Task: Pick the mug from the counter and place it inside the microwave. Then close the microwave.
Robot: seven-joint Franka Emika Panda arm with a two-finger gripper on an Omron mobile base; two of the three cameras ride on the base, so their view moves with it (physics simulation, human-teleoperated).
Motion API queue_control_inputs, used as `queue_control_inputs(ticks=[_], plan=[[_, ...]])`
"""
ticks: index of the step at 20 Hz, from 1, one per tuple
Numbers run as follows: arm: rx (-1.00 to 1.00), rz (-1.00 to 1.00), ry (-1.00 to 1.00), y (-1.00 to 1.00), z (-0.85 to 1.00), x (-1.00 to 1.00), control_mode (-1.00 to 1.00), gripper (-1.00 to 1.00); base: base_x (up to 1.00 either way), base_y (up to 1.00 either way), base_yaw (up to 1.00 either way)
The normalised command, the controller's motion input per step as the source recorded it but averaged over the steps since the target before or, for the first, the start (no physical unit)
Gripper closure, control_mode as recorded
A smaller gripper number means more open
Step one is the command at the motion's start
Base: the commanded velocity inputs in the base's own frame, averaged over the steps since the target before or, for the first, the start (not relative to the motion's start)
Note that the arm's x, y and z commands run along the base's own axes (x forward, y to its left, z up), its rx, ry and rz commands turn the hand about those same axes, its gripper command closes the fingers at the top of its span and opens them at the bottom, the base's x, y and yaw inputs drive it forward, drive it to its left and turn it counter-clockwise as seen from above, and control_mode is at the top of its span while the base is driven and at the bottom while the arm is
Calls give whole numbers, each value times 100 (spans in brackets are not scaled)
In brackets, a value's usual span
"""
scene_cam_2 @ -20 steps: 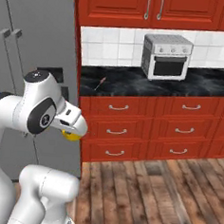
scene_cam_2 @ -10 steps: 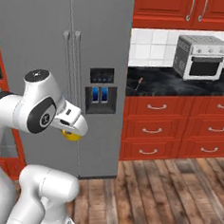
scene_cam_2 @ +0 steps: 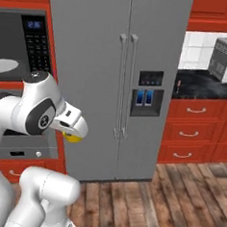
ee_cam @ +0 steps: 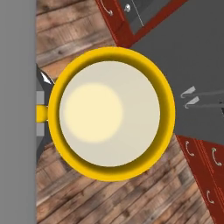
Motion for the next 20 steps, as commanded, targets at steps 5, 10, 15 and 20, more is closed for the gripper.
queue_control_inputs(ticks=[5,10,15,20], plan=[[0,0,0,0,0,0,100,100,24,46,29],[0,0,0,0,0,0,100,100,7,79,32],[0,0,0,0,0,0,100,100,26,77,26],[0,0,0,0,0,0,100,100,61,27,21]])
